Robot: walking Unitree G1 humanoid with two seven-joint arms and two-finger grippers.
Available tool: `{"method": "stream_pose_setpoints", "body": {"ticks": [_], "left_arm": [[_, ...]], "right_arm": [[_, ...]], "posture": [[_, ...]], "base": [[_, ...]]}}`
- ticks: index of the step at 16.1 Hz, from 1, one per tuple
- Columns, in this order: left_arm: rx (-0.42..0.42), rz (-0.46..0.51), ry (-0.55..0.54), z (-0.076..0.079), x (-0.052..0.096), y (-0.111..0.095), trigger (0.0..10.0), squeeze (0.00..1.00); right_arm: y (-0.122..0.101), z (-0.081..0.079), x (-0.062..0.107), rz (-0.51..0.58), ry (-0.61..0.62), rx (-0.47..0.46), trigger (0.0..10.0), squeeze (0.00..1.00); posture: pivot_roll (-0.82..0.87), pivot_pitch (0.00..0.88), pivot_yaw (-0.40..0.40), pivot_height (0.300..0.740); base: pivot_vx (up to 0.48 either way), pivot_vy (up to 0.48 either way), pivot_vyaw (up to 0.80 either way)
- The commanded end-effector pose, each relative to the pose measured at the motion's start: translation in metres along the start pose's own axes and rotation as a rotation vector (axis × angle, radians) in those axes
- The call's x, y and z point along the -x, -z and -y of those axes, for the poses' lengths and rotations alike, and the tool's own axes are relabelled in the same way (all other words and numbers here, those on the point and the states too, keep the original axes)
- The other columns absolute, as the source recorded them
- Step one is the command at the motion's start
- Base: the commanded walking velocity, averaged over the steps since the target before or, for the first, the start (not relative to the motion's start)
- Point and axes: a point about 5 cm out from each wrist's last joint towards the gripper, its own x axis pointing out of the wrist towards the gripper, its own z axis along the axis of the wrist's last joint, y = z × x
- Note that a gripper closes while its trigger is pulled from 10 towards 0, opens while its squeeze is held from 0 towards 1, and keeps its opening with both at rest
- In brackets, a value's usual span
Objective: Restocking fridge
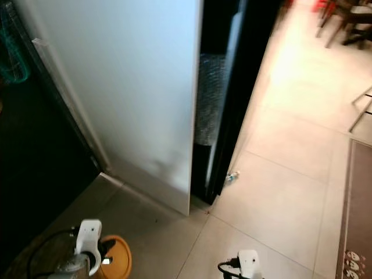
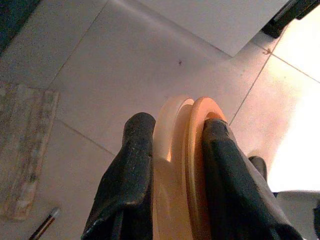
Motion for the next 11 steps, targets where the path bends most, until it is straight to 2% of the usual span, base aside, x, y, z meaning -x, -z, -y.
{"method": "stream_pose_setpoints", "body": {"ticks": [1, 2, 8, 11], "left_arm": [[-0.001, -0.014, -0.012, -0.002, 0.0, 0.003, 10.0, 0.0], [0.0, -0.016, -0.012, -0.003, 0.001, 0.004, 10.0, 0.0], [-0.012, -0.034, -0.013, -0.001, 0.001, 0.01, 10.0, 0.0], [-0.007, -0.052, -0.035, -0.004, 0.003, 0.016, 10.0, 0.0]], "right_arm": [[0.003, 0.0, 0.001, -0.007, 0.003, -0.012, 10.0, 0.0], [0.004, 0.0, 0.001, -0.006, 0.003, -0.012, 10.0, 0.0], [0.003, 0.0, 0.001, 0.012, 0.015, -0.01, 10.0, 0.0], [0.003, 0.0, 0.001, 0.016, 0.014, -0.01, 10.0, 0.0]], "posture": [[-0.06, 0.081, 0.003, 0.74], [-0.06, 0.077, 0.005, 0.74], [-0.06, 0.067, 0.005, 0.74], [-0.06, 0.07, 0.004, 0.74]], "base": [[0.292, 0.0, -0.75], [0.3, 0.0, -0.74], [0.289, 0.0, 0.0], [0.0, 0.0, 0.0]]}}
